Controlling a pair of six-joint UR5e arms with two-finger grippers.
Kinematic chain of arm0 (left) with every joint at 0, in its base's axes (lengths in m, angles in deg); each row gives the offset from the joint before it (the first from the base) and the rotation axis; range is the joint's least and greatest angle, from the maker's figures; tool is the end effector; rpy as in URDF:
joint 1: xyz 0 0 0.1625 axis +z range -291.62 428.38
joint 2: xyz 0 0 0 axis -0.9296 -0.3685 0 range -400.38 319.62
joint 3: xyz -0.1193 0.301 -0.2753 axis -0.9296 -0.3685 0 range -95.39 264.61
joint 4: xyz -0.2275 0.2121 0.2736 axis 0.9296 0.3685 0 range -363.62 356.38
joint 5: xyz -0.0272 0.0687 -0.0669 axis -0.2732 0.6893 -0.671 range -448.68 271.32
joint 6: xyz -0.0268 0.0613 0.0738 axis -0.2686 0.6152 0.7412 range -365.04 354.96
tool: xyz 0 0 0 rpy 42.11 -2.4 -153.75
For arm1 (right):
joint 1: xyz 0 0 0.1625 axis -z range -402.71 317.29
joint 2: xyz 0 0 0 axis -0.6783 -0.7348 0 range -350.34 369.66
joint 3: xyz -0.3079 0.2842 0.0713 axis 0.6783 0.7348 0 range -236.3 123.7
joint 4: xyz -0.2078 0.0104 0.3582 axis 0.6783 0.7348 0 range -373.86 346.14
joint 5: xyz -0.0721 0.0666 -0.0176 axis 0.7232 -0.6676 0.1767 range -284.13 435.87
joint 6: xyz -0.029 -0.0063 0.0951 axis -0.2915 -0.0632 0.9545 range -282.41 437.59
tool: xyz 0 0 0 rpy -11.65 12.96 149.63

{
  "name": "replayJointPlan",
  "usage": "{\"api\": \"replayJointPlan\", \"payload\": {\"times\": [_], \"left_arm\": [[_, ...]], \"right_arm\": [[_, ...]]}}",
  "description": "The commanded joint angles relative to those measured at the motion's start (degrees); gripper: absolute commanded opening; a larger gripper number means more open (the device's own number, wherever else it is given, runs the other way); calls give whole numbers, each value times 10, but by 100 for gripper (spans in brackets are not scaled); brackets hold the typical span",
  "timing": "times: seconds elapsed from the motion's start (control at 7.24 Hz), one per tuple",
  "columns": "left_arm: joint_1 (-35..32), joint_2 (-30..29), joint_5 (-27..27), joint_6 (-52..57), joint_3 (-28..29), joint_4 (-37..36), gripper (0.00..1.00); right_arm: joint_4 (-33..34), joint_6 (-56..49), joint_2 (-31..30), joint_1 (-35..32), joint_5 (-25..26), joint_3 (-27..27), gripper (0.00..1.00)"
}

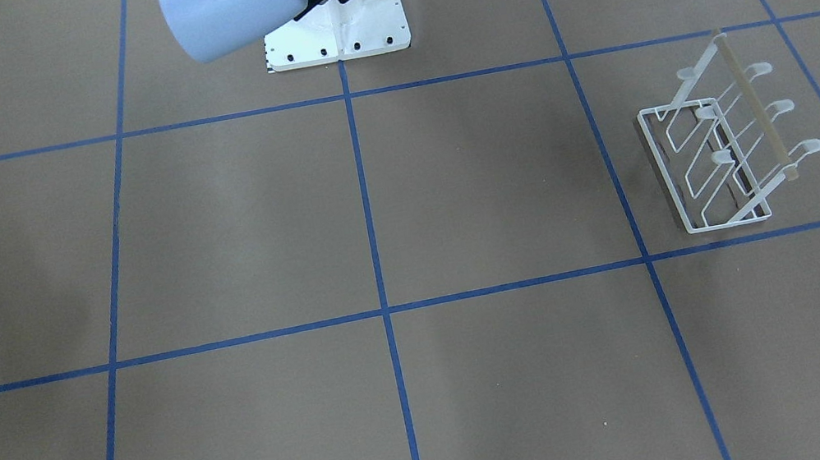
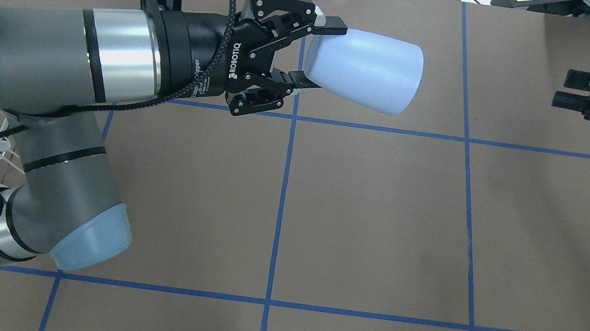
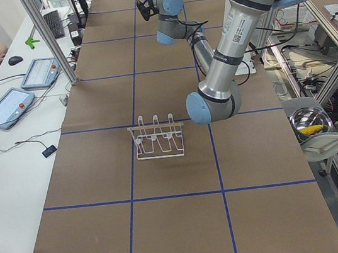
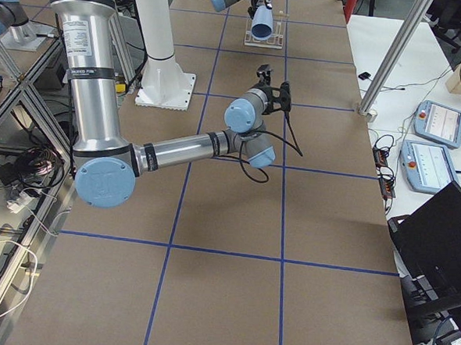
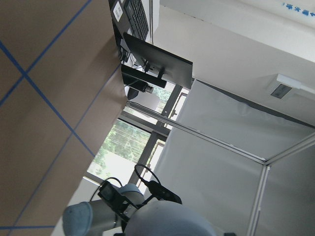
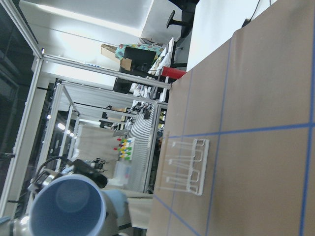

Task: Hang cup on cup holder
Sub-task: 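Carry the cup with the left gripper toward the white rack while the right gripper withdraws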

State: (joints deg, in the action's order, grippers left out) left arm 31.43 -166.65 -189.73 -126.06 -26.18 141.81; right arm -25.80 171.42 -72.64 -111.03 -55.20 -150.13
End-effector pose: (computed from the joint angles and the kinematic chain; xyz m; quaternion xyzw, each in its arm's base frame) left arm 0.3445 -0.4019 0.0464 -0.0106 0.8293 -0.2427 0.5032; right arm -0.1108 -0.4622 0.3840 0.2551 -0.7648 0.0654 0.5879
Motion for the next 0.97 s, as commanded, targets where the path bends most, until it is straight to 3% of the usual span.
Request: {"api": "replayJointPlan", "payload": {"times": [0.0,0.41,0.55,0.83], "left_arm": [[-57,23,-68,170,-37,-134,0],[-120,27,-69,365,-60,-327,0],[-138,26,-70,438,-63,-402,0],[-164,26,-71,551,-79,-530,0]], "right_arm": [[175,-267,1,-81,-7,18,100],[406,-531,17,-152,36,16,100],[502,-571,27,-168,30,16,100],[604,-697,21,-170,37,19,100]]}}
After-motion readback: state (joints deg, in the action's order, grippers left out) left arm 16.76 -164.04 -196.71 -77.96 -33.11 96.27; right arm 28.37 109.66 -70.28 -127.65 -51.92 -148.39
